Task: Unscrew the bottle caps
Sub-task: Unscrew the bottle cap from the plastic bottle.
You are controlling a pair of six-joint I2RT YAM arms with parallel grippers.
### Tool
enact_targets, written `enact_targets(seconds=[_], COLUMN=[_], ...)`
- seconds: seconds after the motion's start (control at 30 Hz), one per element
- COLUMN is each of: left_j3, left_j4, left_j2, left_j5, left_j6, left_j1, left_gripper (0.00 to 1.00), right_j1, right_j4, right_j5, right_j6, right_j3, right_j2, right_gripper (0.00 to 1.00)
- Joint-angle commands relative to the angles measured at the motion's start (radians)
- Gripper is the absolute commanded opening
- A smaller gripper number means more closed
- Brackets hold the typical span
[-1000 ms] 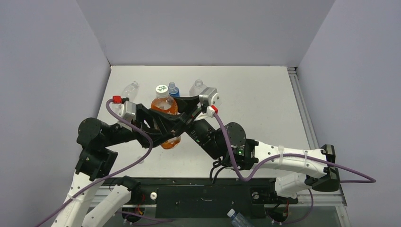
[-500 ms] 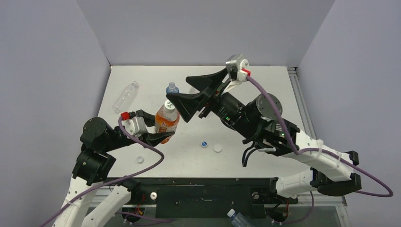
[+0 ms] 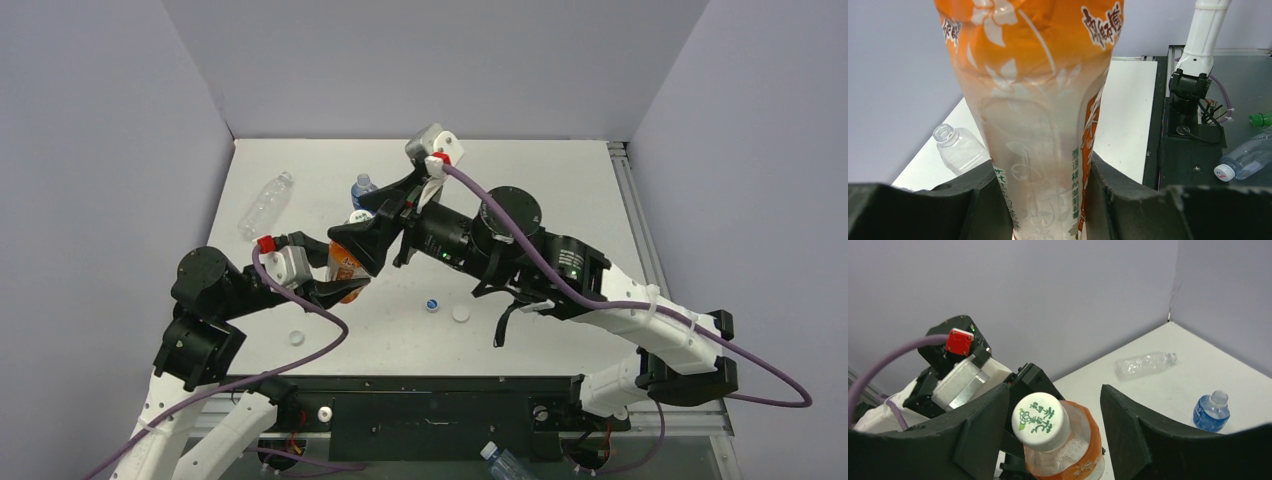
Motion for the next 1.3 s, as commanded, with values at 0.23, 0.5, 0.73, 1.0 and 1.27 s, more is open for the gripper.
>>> enact_targets(seconds=[0.23,0.5,0.73,1.0,1.27], left_j3=[-0.007,-0.016,0.032,0.034,0.025], left_j4=[0.054,0.299,0.348,0.203,0.184], left_j2=[-0.011,-0.019,0.02,0.017,0.0], left_j5=[-0.01,-0.012,0.118,0.155,-0.038], left_j6=[-0.09,-0.41,-0.465,-0.306,-0.22], left_j1=[-0.004,-0.004,-0.004,-0.004,-0.004], left_gripper=[0.46,0.97,0.92,0.29,0.15], right_j1=[0.023,0.074,0.089,0.091,0.091], right_j4=[-0.016,0.179,0.266,0.308,0.228], right_j5=[0.035,0.093,0.114,0.193,0.273], right_j6=[-0.041,-0.076,-0.083,-0.068,-0.052], right_j3=[0.017,-0.133,-0.188,-0.199,-0.139], right_j2=[0.008,-0.043,-0.054,-0.053,-0.056], right_gripper=[0.18,0.02,0.0,0.15,0.69])
